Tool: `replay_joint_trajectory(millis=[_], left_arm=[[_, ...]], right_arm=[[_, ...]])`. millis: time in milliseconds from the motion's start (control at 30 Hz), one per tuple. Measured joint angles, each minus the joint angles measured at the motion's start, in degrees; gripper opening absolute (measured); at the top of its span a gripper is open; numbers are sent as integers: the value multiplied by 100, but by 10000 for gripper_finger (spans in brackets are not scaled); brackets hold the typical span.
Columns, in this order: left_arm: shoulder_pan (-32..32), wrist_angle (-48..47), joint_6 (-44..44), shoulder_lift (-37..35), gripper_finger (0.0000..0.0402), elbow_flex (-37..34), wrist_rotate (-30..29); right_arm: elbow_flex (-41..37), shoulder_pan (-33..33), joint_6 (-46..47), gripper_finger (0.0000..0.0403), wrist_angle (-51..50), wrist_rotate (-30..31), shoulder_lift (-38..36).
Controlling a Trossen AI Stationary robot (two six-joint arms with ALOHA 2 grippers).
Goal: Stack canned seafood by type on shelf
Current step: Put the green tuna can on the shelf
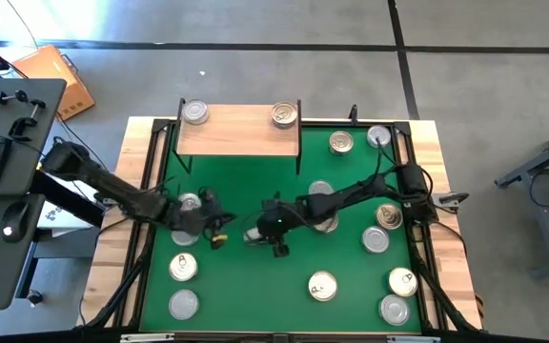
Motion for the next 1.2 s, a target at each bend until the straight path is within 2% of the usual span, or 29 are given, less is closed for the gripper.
replay_joint_trajectory(millis=[300, 400, 500, 667, 767, 967, 1100, 1200], left_arm=[[-1408, 1151, 1305, 20, 0, 4, -1855], [-1507, 1590, 1633, 22, 1, 4, -1937], [-1496, 1951, 2125, 24, 17, 4, -1590], [-1291, 2427, 2660, 25, 88, 2, -573], [-1155, 2645, 2793, 118, 144, 4, -260], [-896, 3362, 3184, 631, 245, 5, -363], [-875, 3458, 3343, 884, 260, 188, -1213], [-869, 3456, 3529, 1016, 254, 333, -1067]], right_arm=[[-1712, 341, 1147, 117, 3997, 813, -54], [-2127, 353, 1257, 117, 5047, 821, -215], [-2411, 367, 1211, 117, 5734, 815, -393], [-2645, 367, 1042, 117, 6018, 813, -737], [-2688, 367, 961, 117, 6021, 816, -856], [-2702, 367, 949, 117, 6053, 802, -889], [-2701, 367, 952, 117, 6053, 800, -887], [-2700, 367, 952, 117, 6061, 791, -887]])
